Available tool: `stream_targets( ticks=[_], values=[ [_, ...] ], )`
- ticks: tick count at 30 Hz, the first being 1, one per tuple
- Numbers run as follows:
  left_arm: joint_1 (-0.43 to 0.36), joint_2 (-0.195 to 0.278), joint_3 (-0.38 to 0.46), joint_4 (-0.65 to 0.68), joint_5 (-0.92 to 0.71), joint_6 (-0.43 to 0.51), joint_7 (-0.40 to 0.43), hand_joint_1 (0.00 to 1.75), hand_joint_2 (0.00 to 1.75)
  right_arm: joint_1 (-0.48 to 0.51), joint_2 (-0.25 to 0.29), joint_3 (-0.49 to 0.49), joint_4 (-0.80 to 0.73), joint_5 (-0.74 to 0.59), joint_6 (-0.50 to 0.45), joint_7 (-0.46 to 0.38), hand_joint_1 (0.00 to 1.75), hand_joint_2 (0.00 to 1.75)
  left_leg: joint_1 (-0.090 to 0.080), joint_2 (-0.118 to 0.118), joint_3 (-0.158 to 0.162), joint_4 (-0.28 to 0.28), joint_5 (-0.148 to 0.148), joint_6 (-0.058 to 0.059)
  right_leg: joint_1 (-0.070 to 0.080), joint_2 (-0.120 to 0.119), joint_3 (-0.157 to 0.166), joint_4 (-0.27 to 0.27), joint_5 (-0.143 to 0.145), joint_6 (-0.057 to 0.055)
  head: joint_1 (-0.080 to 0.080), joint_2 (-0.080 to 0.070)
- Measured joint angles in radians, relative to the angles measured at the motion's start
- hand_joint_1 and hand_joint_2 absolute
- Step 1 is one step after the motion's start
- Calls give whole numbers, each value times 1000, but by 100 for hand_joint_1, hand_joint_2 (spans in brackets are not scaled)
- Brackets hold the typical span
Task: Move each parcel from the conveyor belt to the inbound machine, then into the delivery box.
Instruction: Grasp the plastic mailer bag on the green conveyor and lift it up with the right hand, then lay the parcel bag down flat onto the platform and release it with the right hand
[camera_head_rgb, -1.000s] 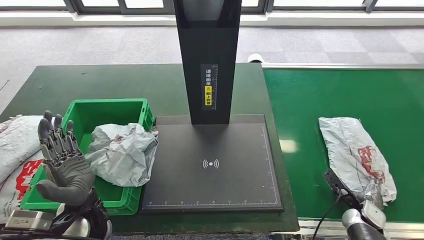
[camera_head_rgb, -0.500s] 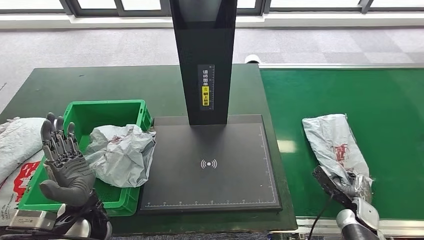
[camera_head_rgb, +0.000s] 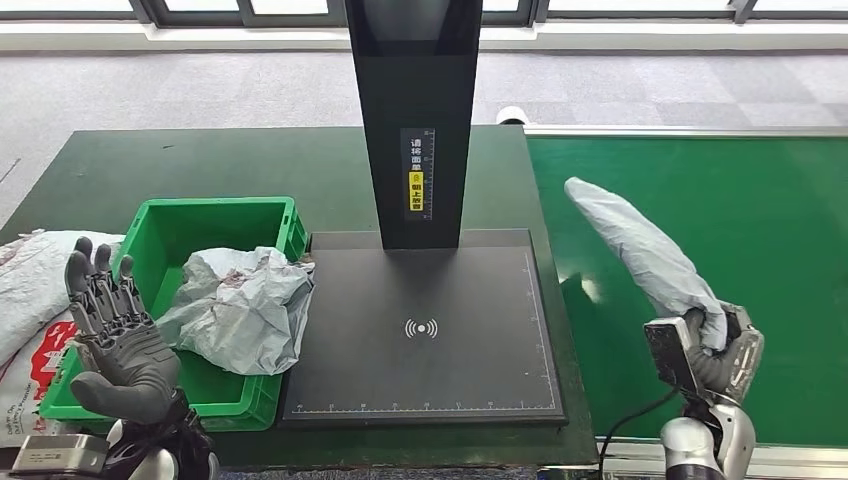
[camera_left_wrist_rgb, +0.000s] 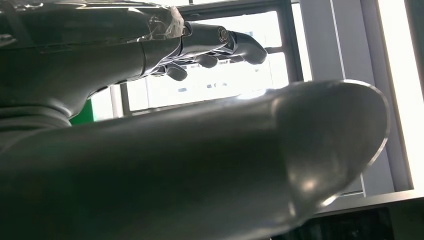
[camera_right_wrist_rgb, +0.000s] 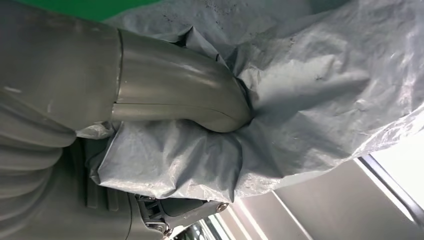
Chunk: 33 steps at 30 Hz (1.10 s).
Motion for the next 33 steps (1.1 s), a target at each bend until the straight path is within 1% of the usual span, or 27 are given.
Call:
stream_targets(
  ticks=[1, 3, 6, 8, 10, 12, 14, 17, 21, 23, 26, 29, 33],
  values=[
    [0, 0, 0, 0, 0, 2, 0, 0, 0, 19, 14, 1, -49, -46, -13, -39, 175, 175, 0, 0, 0, 0, 0, 0, 0, 0, 0, 0, 0, 0, 0, 0],
    [0, 0, 0, 0, 2, 6, 0, 0, 0, 58, 44, 7, -148, -105, -39, -85, 175, 175, 0, 0, 0, 0, 0, 0, 0, 0, 0, 0, 0, 0, 0, 0],
    [-1, 0, 0, 0, 4, 8, 0, 0, 0, 102, 72, 19, -256, -129, -55, -97, 175, 175, 0, 1, 0, 0, 0, 0, 0, 1, 0, 0, 0, 0, 0, 0],
    [-1, 0, 0, 0, 4, 9, 0, 0, 0, 121, 82, 27, -302, -143, -66, -98, 175, 175, 0, 1, 0, 0, 0, 0, 0, 1, 0, 0, 0, 0, 0, 0],
    [-1, 0, 0, 0, 5, 10, 0, 0, 0, 148, 89, 48, -353, -166, -95, -99, 175, 175, 0, 1, 0, 0, 0, 0, 0, 1, 0, 0, 0, 0, 0, 0],
    [-1, 0, 0, 1, 6, 9, 0, 0, 0, 186, 101, 95, -428, -160, -125, -100, 175, 175, 0, 1, 0, 0, 0, 0, 0, 0, 0, 0, 0, 0, 0, 0],
    [-2, 0, 0, 3, 6, 8, 0, 0, 0, 226, 122, 159, -508, -125, -128, -100, 175, 175, 0, 2, 0, -1, -1, 0, 0, 1, 0, 0, -1, 0, 0, 0],
    [-3, 0, 0, 9, 7, -1, 0, 0, 0, 265, 151, 269, -577, -83, -68, -81, 175, 175, 2, 3, 1, -1, -1, -1, 2, 3, -1, 0, -1, -1, 0, 0],
    [-5, 0, 0, 19, 8, -10, 0, 0, 0, 266, 166, 383, -575, -27, 9, -30, 175, 175, 2, 5, 1, -1, -1, -1, 2, 3, 0, 0, -1, -2, 0, 0],
    [-7, 0, -1, 25, 8, -12, 0, 0, 0, 245, 171, 419, -529, -6, 64, 5, 175, 175, 2, 5, 1, -1, -1, -1, 2, 3, 0, 0, -1, -2, 0, 0],
    [-12, -1, -2, 34, 6, -13, 0, 0, 0, 206, 182, 466, -415, 3, 128, 36, 175, 175, 2, 5, 2, -1, -1, -1, 2, 4, 0, 0, 0, -2, 0, 0],
    [-12, -2, -3, 41, 6, -13, 0, 0, 0, 176, 195, 494, -315, -7, 153, 43, 175, 175, 2, 4, 1, -1, 0, -1, 2, 3, 0, 0, 0, -3, 0, 0],
    [-12, -2, -3, 46, 6, -13, 0, 0, 0, 155, 202, 508, -247, -9, 156, 44, 175, 175, 2, 4, 1, -1, 0, -2, 2, 3, -1, 0, 0, -3, 0, 0]
  ],
)
